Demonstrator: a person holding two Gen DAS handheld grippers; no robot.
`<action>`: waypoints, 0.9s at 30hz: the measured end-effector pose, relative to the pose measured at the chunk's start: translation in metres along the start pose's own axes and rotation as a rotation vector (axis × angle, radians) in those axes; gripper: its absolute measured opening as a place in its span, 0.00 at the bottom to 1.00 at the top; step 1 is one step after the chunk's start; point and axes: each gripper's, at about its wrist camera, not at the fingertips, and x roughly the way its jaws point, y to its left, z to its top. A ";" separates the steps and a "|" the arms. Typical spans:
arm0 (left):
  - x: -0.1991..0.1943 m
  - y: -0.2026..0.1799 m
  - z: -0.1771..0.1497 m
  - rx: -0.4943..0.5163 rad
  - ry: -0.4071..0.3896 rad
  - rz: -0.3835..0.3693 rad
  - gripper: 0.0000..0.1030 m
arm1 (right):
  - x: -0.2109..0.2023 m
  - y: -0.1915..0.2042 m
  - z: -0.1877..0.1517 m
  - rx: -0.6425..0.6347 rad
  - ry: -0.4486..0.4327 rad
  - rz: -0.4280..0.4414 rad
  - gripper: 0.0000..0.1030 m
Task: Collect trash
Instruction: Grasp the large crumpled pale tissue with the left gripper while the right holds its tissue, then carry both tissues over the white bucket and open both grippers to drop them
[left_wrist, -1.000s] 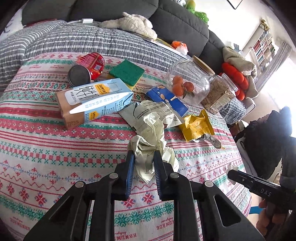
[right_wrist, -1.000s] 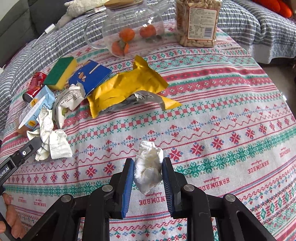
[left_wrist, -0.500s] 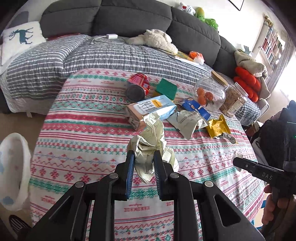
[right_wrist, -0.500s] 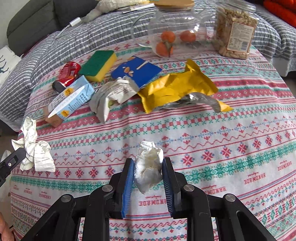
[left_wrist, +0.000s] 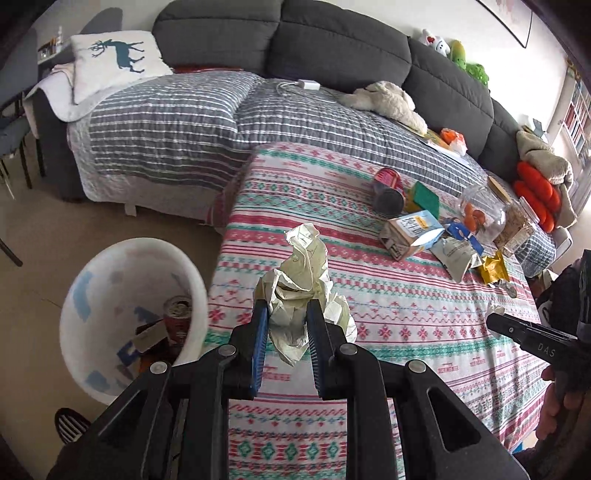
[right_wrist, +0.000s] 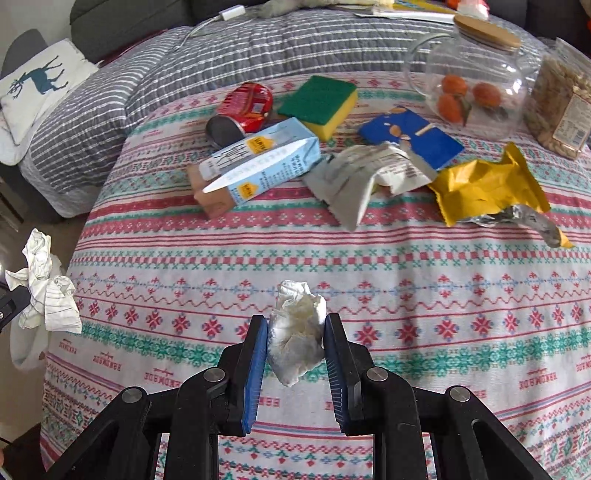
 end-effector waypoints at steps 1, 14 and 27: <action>-0.002 0.008 -0.002 -0.002 -0.002 0.016 0.21 | 0.001 0.005 0.000 -0.009 0.002 0.005 0.27; -0.018 0.114 -0.020 -0.113 -0.006 0.188 0.21 | 0.021 0.092 -0.007 -0.142 0.042 0.121 0.27; -0.029 0.167 -0.029 -0.194 0.024 0.357 0.84 | 0.035 0.171 -0.015 -0.248 0.069 0.208 0.27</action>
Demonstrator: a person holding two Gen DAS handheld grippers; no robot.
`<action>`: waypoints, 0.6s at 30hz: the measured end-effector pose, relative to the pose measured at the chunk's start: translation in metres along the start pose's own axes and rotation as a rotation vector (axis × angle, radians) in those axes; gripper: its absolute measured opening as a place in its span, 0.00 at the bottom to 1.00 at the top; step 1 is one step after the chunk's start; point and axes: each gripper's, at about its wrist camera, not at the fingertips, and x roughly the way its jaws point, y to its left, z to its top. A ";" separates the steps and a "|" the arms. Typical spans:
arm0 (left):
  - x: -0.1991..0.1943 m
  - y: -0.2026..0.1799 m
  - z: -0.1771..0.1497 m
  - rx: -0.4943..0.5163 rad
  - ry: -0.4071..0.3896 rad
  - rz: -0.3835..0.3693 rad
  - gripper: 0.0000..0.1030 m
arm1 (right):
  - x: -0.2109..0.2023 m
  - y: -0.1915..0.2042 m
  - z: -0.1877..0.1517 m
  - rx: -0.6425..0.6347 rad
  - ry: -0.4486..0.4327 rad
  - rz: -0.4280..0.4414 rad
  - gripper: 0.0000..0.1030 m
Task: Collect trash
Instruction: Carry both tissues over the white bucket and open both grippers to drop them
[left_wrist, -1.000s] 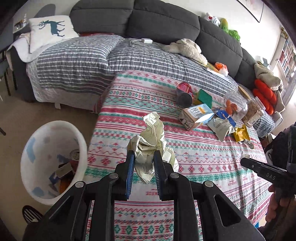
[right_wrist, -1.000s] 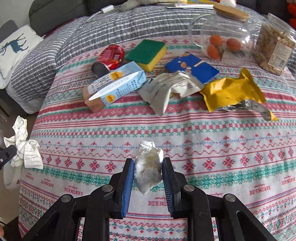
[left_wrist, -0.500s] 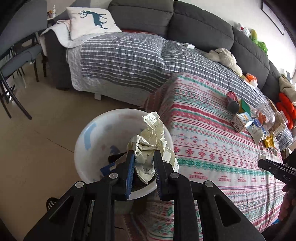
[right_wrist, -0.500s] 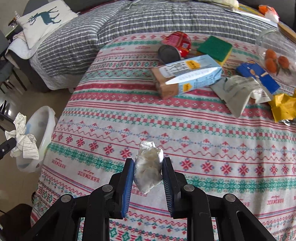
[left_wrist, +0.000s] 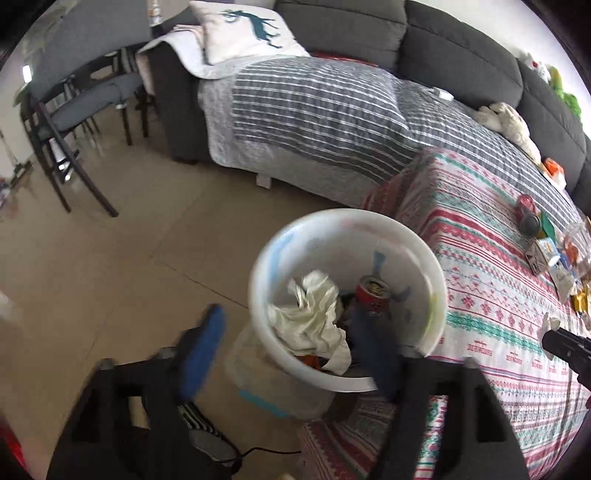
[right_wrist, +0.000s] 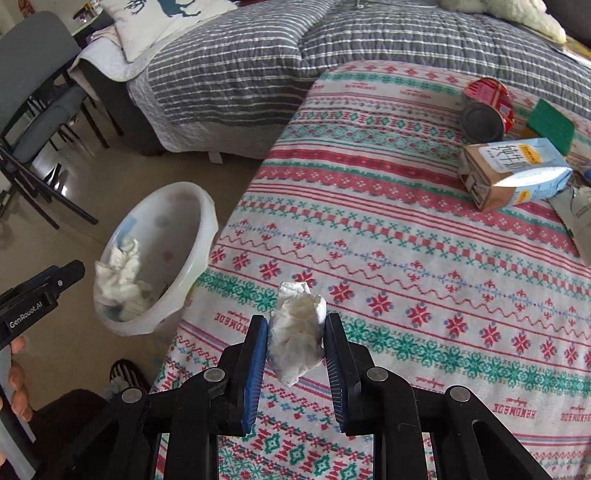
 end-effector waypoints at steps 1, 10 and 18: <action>-0.002 0.006 -0.001 -0.009 -0.006 0.030 0.86 | 0.004 0.004 0.002 -0.003 0.005 0.002 0.27; -0.005 0.037 -0.016 -0.019 0.031 0.064 0.88 | 0.042 0.049 0.033 -0.005 0.031 0.067 0.27; -0.010 0.053 -0.018 -0.038 0.032 0.047 0.88 | 0.066 0.084 0.054 -0.005 0.020 0.094 0.27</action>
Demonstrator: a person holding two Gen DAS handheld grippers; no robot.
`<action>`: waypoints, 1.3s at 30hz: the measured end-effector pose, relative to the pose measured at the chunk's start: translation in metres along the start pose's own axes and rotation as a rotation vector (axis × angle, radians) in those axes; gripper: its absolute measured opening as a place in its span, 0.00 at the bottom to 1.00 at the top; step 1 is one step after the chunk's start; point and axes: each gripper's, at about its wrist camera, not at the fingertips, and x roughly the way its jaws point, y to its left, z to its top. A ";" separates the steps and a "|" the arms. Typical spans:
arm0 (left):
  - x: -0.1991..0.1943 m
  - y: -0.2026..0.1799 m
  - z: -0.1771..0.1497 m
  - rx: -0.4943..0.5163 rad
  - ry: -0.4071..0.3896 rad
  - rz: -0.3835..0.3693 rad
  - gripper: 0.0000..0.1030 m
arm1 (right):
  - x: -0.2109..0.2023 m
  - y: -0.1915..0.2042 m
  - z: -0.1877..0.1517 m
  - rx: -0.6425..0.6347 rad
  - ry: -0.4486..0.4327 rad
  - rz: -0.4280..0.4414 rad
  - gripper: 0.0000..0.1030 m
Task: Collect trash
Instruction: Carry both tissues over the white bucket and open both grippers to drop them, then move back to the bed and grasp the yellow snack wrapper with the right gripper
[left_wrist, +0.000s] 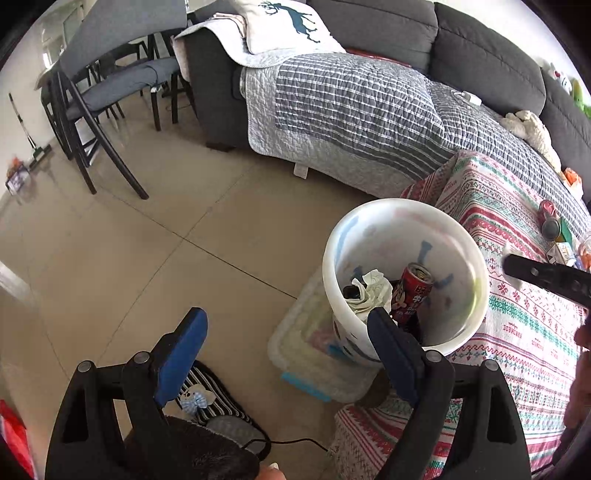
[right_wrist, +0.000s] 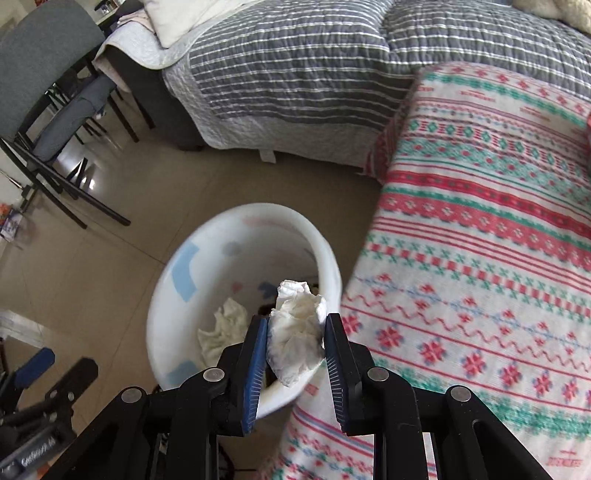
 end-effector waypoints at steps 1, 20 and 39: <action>-0.001 0.001 0.000 0.000 0.002 -0.003 0.88 | 0.002 0.002 0.002 -0.001 0.000 -0.001 0.28; -0.015 -0.008 -0.001 0.026 0.007 -0.041 0.88 | -0.024 0.009 0.018 0.043 -0.100 0.057 0.80; -0.018 -0.053 -0.003 0.136 0.012 -0.046 0.98 | -0.081 -0.123 -0.046 0.001 -0.105 -0.293 0.85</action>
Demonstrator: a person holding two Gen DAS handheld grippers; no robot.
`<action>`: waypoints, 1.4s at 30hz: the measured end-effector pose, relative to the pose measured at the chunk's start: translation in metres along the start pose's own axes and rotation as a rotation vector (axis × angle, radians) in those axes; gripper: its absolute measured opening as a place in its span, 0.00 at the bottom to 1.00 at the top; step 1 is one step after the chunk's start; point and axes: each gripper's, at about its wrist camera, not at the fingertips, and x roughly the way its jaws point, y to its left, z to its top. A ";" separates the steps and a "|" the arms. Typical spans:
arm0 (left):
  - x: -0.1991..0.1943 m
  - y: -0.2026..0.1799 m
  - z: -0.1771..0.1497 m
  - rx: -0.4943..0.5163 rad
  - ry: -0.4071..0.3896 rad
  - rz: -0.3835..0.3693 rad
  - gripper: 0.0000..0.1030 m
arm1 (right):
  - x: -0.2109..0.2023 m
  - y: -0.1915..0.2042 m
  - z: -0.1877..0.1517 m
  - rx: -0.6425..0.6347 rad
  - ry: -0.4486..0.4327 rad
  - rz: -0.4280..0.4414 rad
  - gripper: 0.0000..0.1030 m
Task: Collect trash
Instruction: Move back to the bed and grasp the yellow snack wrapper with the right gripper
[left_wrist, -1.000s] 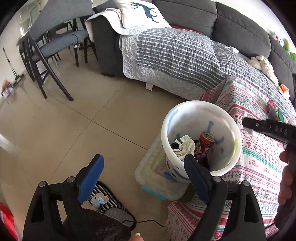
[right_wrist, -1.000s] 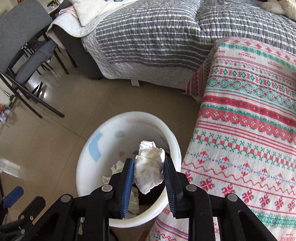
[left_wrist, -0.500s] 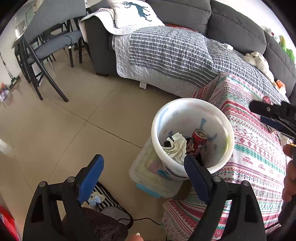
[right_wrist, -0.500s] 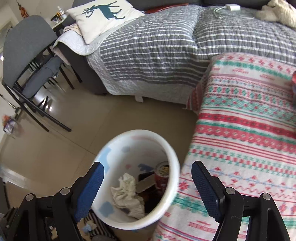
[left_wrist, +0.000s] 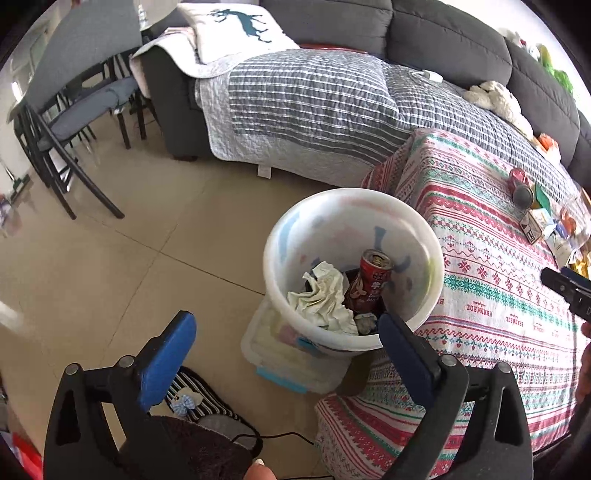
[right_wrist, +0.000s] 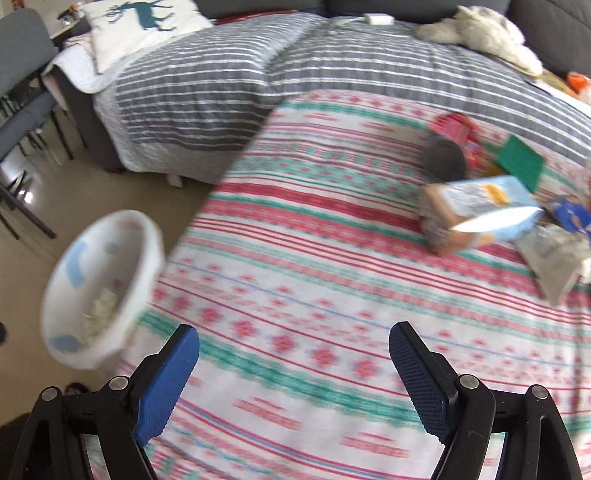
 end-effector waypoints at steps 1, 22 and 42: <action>0.000 -0.004 0.000 0.007 0.002 0.001 0.98 | -0.001 -0.013 -0.001 0.012 -0.001 -0.026 0.85; 0.004 -0.139 0.030 0.164 0.017 -0.102 0.98 | -0.042 -0.284 -0.022 0.475 0.021 -0.378 0.83; 0.018 -0.303 0.044 0.436 -0.100 -0.223 0.98 | -0.020 -0.350 -0.043 0.537 0.059 -0.159 0.07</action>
